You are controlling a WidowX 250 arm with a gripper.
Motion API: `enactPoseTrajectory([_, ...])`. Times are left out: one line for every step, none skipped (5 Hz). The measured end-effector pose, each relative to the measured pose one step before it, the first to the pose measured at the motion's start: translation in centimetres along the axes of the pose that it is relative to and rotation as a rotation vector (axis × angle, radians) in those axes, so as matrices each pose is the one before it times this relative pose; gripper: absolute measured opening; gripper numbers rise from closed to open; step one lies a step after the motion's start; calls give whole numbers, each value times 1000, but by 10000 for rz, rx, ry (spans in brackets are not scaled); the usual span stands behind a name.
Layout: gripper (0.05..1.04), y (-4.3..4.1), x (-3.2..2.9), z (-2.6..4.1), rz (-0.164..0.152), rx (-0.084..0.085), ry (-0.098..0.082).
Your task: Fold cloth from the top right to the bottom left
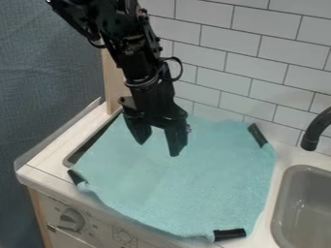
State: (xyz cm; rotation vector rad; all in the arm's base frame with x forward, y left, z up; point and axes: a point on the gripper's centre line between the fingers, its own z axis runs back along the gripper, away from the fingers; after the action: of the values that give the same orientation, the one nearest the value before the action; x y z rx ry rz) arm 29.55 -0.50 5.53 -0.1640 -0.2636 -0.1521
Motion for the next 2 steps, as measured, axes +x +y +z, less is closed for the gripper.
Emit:
enactPoseTrajectory([999, -112, -450, -537, 10, -75, 215])
enactPoseTrajectory([999, -150, 219, -761, -407, -34, 73])
